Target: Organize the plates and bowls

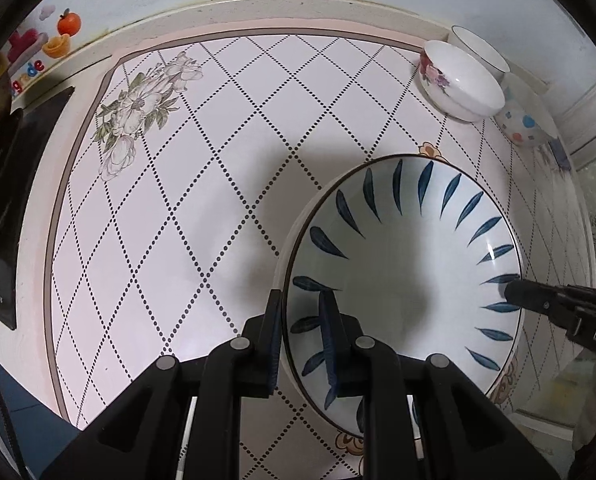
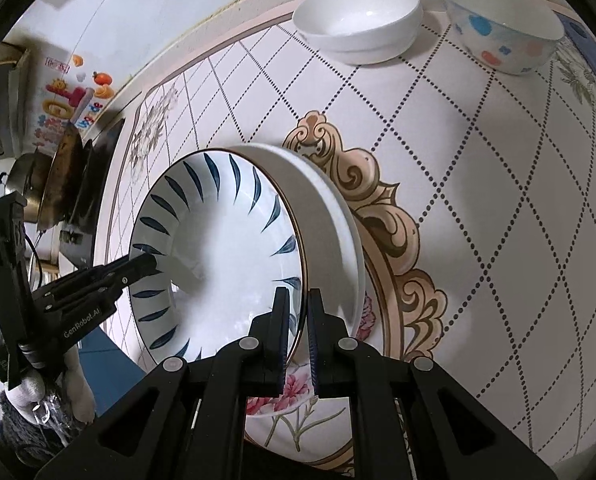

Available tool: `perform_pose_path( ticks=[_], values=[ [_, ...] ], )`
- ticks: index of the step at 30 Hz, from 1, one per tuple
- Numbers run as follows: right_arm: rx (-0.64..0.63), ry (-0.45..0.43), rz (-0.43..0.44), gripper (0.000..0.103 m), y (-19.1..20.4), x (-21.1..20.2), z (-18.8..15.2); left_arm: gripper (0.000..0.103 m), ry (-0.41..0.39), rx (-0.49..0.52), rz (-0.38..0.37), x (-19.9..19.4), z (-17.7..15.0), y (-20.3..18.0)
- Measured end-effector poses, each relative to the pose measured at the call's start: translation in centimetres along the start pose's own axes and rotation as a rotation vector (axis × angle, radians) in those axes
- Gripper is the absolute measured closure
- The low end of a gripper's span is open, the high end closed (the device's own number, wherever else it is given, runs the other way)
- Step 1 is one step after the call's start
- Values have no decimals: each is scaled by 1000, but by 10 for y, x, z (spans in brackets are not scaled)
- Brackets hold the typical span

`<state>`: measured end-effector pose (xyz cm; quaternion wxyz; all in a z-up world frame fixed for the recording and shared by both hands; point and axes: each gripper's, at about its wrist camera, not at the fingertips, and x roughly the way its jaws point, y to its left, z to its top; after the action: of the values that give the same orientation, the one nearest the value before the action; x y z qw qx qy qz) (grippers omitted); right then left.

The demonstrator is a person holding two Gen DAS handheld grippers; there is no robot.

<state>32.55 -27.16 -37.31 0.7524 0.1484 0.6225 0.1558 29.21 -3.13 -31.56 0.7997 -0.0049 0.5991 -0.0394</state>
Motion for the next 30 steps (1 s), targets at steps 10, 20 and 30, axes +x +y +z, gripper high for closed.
perform_pose_path(
  ticks=[10, 20, 30],
  values=[
    [-39, 26, -3, 93, 0, 8, -3, 87, -13, 15, 59, 0, 0, -8],
    [-1, 50, -24, 93, -2, 3, 5, 87, -5, 15, 44, -6, 1, -9],
    [-25, -46, -125, 57, 31, -72, -18, 85, -83, -19, 45, -99, -21, -15]
  ],
)
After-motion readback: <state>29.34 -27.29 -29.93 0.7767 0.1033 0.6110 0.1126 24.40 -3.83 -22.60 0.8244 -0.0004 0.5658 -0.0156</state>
